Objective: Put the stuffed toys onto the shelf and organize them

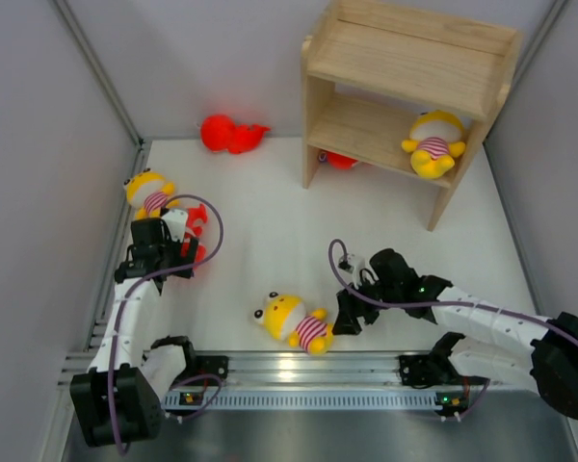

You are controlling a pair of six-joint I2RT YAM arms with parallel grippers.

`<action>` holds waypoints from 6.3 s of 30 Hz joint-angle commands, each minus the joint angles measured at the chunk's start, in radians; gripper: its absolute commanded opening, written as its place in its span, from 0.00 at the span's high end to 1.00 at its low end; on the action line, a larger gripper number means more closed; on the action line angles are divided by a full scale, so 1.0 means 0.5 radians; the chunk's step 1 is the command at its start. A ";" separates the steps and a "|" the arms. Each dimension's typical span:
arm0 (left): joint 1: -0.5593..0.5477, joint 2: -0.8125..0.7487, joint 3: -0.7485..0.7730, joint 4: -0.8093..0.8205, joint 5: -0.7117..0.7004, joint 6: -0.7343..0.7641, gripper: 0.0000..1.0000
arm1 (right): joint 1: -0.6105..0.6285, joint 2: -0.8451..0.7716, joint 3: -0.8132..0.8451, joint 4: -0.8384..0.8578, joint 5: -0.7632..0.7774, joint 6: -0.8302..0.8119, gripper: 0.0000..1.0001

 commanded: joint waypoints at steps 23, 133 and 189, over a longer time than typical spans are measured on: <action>-0.004 0.005 0.078 -0.023 -0.052 -0.005 0.01 | 0.119 -0.056 0.758 0.157 0.756 0.124 1.00; 0.134 1.543 1.639 -0.136 -0.062 0.074 1.00 | -0.749 -0.055 1.146 0.872 0.967 -0.333 0.29; -0.728 -0.056 1.287 -0.728 0.215 0.133 0.01 | 0.024 0.663 1.330 1.090 0.309 -1.002 1.00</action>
